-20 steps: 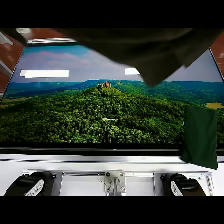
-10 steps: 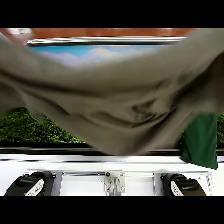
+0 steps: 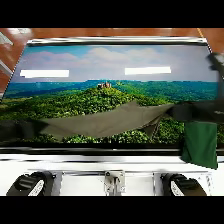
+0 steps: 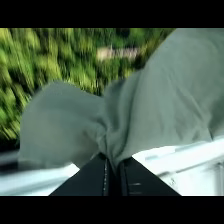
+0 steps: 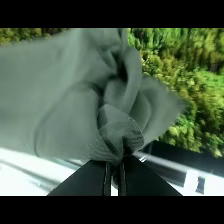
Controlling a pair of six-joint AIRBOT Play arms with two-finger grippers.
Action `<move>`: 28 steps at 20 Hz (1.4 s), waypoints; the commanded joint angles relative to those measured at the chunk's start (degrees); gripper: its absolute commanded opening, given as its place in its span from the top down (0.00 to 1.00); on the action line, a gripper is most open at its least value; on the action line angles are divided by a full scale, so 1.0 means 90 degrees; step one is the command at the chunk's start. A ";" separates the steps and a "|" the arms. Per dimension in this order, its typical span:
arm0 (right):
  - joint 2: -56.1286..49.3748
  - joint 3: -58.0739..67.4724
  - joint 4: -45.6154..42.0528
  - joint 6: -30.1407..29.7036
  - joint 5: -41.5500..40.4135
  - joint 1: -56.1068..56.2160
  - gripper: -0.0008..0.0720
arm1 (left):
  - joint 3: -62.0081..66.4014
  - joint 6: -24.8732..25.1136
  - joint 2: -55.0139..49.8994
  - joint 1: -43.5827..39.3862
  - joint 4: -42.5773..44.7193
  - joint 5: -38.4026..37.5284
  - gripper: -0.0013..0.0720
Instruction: Fold the shirts.
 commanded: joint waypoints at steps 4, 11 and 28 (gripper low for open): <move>-0.1503 -0.0704 0.0347 -0.0420 -0.2628 0.0420 0.90 | -0.1676 -0.0372 0.0284 -0.0029 -0.1071 0.1474 0.92; -0.4027 -0.0704 0.1090 -0.0214 -0.4578 0.0724 0.89 | -0.3315 -0.0372 -0.0406 -0.0027 -0.1076 0.2739 0.92; -0.2953 -0.3242 0.1141 -0.1739 -0.2433 -0.1481 0.04 | -0.3691 -0.0228 -0.0488 -0.0027 -0.1173 0.3500 0.92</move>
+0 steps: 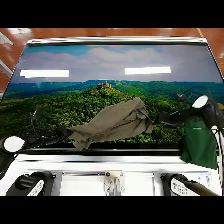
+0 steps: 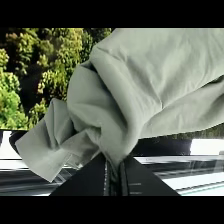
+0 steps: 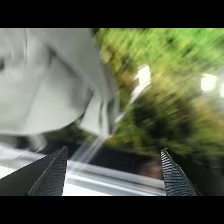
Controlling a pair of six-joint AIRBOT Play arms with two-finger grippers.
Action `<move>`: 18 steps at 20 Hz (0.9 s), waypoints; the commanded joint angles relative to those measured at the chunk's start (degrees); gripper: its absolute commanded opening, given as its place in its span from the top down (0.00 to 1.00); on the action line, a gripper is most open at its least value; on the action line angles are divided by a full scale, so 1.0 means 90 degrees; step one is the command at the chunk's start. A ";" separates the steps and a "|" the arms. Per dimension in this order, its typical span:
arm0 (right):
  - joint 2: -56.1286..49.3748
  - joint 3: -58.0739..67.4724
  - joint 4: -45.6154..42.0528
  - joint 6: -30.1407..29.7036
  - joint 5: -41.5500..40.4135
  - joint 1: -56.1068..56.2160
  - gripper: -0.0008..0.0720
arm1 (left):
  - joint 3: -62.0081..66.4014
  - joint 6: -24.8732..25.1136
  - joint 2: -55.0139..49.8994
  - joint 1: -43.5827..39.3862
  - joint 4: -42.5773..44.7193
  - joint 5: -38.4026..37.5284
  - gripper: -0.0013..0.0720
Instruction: Fold the shirts.
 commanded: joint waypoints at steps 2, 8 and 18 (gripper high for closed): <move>0.0024 -0.1083 0.0789 -0.0262 -0.1207 0.0262 0.04 | -0.0002 0.0017 -0.0002 0.0000 -0.0022 0.0022 0.92; -0.0542 -0.1100 0.1280 -0.0041 -0.1928 0.1052 0.64 | 0.0010 0.0022 -0.0002 0.0000 -0.0019 0.0187 0.92; 0.2671 0.1870 0.1297 -0.1217 -0.1146 0.0597 0.90 | 0.3082 0.1362 0.0049 0.0109 -0.0017 0.1117 0.92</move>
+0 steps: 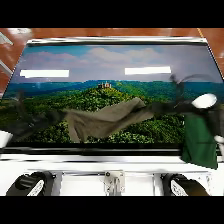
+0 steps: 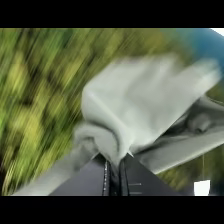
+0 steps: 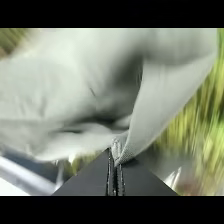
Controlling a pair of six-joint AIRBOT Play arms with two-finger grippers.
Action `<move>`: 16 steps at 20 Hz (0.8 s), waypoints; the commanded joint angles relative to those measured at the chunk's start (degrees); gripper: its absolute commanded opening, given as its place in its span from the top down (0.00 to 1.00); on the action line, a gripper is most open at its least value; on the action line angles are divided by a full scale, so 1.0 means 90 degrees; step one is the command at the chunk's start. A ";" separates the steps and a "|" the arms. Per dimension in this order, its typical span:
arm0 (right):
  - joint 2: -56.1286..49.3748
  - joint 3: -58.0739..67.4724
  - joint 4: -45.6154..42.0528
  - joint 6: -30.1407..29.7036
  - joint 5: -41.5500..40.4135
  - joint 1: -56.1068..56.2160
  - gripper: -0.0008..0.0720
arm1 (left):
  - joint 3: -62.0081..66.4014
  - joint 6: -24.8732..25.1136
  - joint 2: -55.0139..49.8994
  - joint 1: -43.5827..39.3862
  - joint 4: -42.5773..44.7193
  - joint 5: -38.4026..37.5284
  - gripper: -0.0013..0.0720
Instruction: Fold the shirts.
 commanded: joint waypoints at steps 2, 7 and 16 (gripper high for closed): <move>0.1970 0.2509 -0.0670 -0.0017 -0.0765 -0.0474 0.90 | 0.3206 0.1246 0.0027 0.0372 0.0002 0.0299 0.92; 0.2735 0.4641 -0.0964 0.0809 -0.1214 -0.0814 0.90 | 0.6339 0.1384 0.0102 0.1239 0.0333 0.0328 0.92; 0.2834 0.4940 -0.1090 0.1838 0.0947 -0.0814 0.90 | 0.6669 0.1226 0.0610 0.1285 0.0918 -0.1770 0.92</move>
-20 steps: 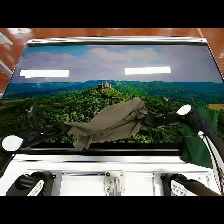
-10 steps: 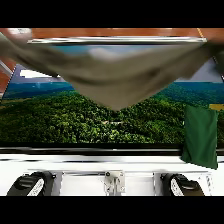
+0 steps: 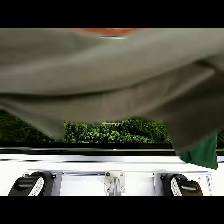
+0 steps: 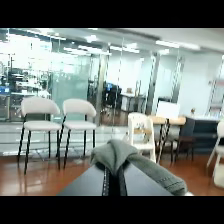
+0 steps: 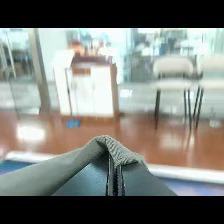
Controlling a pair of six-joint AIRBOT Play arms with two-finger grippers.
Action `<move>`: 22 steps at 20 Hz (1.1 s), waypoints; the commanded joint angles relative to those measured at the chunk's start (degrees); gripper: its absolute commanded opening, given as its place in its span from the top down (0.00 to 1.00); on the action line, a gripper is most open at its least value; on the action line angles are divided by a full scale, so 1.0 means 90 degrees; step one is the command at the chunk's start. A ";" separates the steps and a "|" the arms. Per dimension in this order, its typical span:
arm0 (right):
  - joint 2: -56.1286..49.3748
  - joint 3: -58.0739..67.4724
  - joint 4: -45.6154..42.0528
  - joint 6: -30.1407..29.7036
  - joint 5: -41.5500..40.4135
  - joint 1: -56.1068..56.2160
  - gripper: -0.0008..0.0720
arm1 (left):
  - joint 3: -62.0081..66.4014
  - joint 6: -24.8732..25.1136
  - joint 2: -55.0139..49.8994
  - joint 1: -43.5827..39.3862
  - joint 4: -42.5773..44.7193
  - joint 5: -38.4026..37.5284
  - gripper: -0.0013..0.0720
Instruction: Fold the shirts.
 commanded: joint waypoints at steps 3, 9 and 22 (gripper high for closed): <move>-0.0002 0.0083 -0.0512 0.0986 0.3082 -0.0007 0.90 | -0.0007 -0.0398 0.0160 0.0027 0.0860 -0.2725 0.92; -0.0075 -0.1756 -0.0806 0.1411 0.4539 -0.0007 0.90 | -0.2140 -0.0993 0.0512 0.0027 0.1217 -0.3755 0.92; -0.3944 -0.4590 0.1513 0.1120 -0.2045 -0.0005 0.89 | -0.5149 -0.0136 -0.2399 -0.0350 -0.0476 0.1605 0.92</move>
